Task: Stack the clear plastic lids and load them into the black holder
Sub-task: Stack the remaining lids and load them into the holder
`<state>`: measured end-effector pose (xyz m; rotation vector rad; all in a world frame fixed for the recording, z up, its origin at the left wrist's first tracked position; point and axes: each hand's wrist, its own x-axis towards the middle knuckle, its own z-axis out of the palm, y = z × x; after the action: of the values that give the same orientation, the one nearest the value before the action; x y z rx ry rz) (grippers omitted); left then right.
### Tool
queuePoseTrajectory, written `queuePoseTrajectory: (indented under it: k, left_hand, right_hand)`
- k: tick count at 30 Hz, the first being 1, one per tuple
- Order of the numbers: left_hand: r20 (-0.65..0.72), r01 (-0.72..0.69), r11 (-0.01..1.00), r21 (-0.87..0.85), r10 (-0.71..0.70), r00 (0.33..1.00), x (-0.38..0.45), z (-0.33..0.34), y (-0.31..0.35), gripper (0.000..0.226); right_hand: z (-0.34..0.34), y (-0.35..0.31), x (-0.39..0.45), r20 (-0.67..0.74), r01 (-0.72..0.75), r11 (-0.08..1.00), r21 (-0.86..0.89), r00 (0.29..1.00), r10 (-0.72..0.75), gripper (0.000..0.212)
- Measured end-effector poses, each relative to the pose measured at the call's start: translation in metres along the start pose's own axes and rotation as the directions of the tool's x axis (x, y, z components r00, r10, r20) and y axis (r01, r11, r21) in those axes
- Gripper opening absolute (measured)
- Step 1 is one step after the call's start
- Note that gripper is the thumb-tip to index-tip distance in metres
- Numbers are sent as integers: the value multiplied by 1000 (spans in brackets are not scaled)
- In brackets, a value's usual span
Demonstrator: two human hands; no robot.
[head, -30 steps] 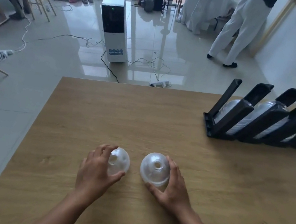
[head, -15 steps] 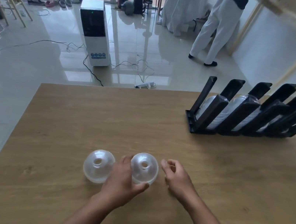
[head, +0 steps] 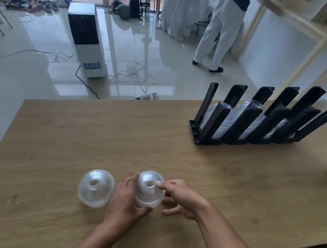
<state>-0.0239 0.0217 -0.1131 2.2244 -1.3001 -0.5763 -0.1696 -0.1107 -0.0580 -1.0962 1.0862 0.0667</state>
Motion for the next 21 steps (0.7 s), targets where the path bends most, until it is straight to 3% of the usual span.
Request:
queuePoseTrajectory:
  k: [5,11,21]
  left_hand:
    - [5,-25,998,53,25,1000,-4,3,0,115]
    - [-11,-29,999,13,29,1000,-4,5,-3,115]
    - [-118,-86,952,-295,53,992,-15,5,-1,106]
  right_hand:
    - [0,6,0,14,25,999,29,1000,-26,42]
    - [1,8,2,15,70,997,24,997,-71,39]
    - [6,19,-2,-89,173,985,16,981,-171,37]
